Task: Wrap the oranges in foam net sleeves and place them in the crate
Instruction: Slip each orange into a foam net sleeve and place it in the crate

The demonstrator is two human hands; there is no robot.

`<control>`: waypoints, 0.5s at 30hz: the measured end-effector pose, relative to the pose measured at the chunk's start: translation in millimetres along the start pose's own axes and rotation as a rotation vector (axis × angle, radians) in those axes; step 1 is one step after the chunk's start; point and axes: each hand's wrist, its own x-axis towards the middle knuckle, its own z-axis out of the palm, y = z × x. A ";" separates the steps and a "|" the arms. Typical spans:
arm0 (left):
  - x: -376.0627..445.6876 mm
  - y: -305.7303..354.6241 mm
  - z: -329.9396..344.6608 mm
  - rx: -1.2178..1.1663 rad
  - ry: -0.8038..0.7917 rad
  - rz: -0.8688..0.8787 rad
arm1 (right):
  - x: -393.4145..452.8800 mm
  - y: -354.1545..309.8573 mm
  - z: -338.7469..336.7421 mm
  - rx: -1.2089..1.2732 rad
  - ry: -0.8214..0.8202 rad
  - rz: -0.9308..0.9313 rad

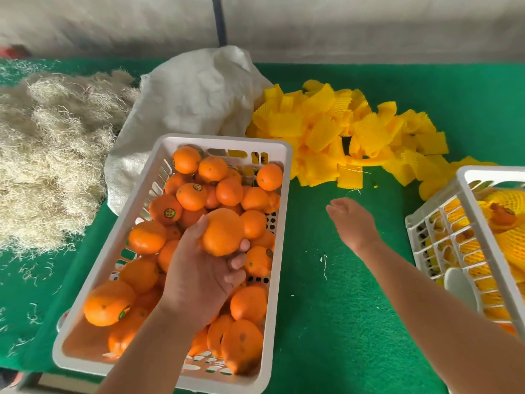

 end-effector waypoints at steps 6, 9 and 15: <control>0.4 1.3 -14.8 0.743 0.303 0.283 | 22.0 -1.7 17.0 -0.040 -0.023 -0.003; 4.4 2.9 -29.6 1.354 0.402 0.499 | 22.7 1.8 24.8 -0.043 -0.040 -0.003; -6.6 -18.2 -34.1 1.317 0.457 0.588 | 30.5 11.5 29.9 -0.075 0.015 0.018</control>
